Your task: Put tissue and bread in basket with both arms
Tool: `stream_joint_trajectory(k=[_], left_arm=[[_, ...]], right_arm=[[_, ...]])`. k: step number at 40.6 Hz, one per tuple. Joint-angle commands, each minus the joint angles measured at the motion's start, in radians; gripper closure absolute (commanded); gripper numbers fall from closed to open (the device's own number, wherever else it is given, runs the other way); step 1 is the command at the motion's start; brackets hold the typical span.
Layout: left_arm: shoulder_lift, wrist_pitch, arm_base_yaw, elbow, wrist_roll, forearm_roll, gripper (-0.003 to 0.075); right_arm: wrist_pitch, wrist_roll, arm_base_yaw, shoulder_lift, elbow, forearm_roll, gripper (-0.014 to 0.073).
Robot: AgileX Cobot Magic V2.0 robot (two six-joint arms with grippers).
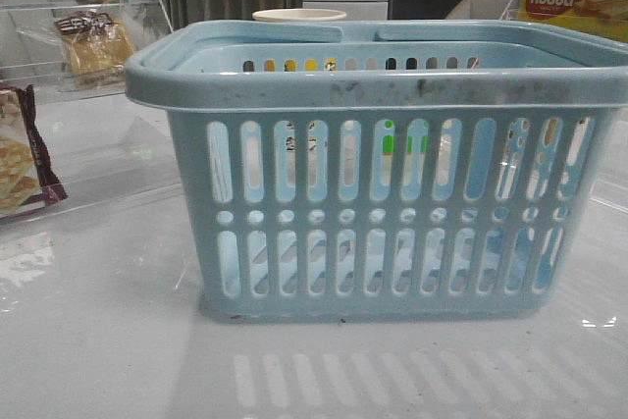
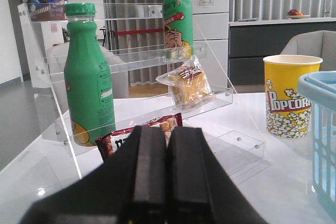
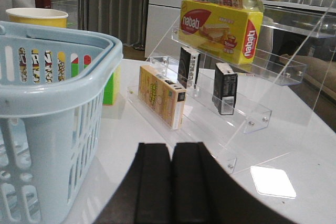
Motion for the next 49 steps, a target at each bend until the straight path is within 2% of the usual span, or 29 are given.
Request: stream_joint_trajectory(k=[1,21,28,33,39,49], left_arm=[[-0.018,-0.086,-0.001,-0.001,-0.008,-0.008,0.0629],[-0.018,-0.086,-0.001,-0.001,-0.008,-0.008,0.0629],[-0.018,-0.137,-0.001,-0.001,-0.008,-0.008,0.0629],[-0.018,-0.179,-0.001,-0.025,-0.008,-0.008,0.0629],[-0.016,-0.097,-0.001,-0.142,-0.008,-0.008,0.0629],[0.079,0.167,-0.001,-0.45,-0.008,-0.008,0.0629]], right_arm=[[-0.086,-0.002,-0.006,-0.017,0.001,0.001,0.0538],[-0.093,-0.002,-0.006,-0.017,0.001,0.001,0.0538],[-0.1,-0.002,-0.006,-0.017,0.001,0.001,0.0538],[-0.174,-0.002,-0.005,-0.017,-0.011,0.001,0.0538],[-0.124,-0.002,-0.005,-0.016,-0.126,0.001,0.0538],[0.144,-0.002,-0.005,0.103,-0.465,0.001,0.0538]])
